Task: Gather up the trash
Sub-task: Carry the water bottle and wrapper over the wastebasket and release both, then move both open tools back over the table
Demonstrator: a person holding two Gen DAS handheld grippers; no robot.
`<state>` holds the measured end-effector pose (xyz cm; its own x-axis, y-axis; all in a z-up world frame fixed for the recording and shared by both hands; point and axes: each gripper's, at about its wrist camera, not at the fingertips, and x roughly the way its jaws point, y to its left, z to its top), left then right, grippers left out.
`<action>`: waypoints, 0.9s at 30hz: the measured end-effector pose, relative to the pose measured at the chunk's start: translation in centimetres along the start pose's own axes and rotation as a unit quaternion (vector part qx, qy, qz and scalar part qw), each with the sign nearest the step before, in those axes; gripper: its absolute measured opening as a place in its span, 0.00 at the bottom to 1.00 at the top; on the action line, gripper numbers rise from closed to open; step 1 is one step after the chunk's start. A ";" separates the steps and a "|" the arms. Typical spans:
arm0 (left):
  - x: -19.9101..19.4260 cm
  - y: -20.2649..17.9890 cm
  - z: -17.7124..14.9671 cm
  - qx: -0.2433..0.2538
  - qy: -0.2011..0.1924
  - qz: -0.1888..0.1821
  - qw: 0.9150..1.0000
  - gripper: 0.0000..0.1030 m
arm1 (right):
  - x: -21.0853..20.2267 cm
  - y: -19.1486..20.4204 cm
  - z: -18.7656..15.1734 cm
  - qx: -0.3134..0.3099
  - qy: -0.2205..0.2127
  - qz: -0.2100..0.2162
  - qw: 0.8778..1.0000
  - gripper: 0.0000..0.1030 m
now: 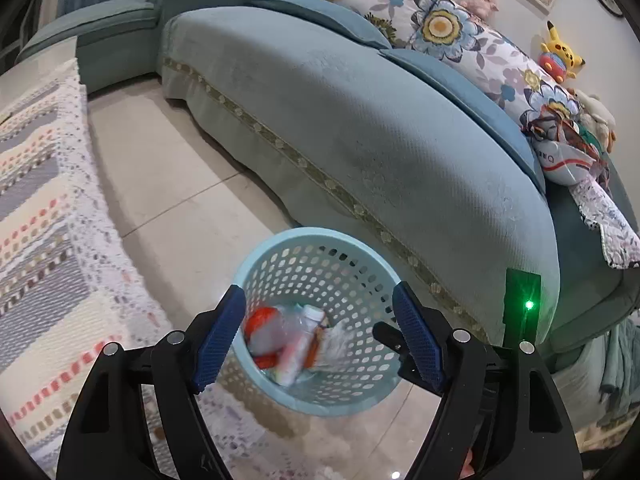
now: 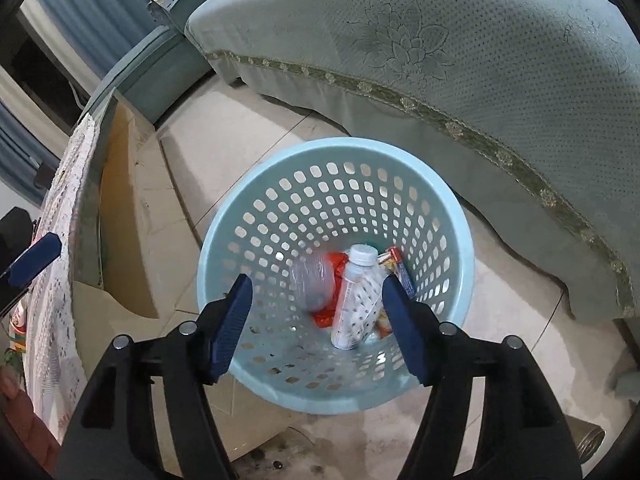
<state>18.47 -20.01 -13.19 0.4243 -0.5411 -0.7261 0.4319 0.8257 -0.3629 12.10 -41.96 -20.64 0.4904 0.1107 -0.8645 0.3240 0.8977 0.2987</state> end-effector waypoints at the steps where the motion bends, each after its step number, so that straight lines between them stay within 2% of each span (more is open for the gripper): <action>1: -0.3 0.1 -0.1 -0.001 -0.002 0.000 1.000 0.72 | -0.3 0.1 -0.1 -0.002 -0.003 -0.004 1.000 0.62; 5: -1.7 0.4 -0.4 -0.004 -0.004 0.000 1.000 0.72 | -1.4 1.0 -0.6 -0.008 -0.005 0.005 1.000 0.62; 9: -4.9 1.2 -0.8 -0.014 -0.021 0.001 1.000 0.72 | -3.3 3.3 -1.1 -0.033 -0.018 0.018 0.999 0.62; 12: -8.0 2.1 -0.9 -0.026 -0.042 0.002 0.999 0.72 | -5.5 6.3 -1.5 -0.065 -0.037 0.030 0.997 0.62; 18: -17.3 5.6 -1.8 -0.062 -0.110 0.015 0.992 0.72 | -10.7 14.9 -2.3 -0.143 -0.081 0.063 0.984 0.62; 22: -23.6 9.2 -3.2 -0.089 -0.146 0.045 0.984 0.74 | -12.7 21.1 -3.3 -0.196 -0.096 0.084 0.972 0.62; 24: -26.5 11.5 -4.1 -0.100 -0.158 0.087 0.978 0.74 | -12.9 24.8 -3.7 -0.224 -0.096 0.094 0.965 0.62; 27: -30.8 15.8 -5.7 -0.122 -0.177 0.152 0.965 0.74 | -12.4 29.9 -4.1 -0.263 -0.100 0.100 0.954 0.62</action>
<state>7.70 10.59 0.09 0.7650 -0.2536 -0.5919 0.0628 0.9442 -0.3234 12.37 -14.77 -2.71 0.6619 0.2659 -0.7009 -0.2173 0.9629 0.1600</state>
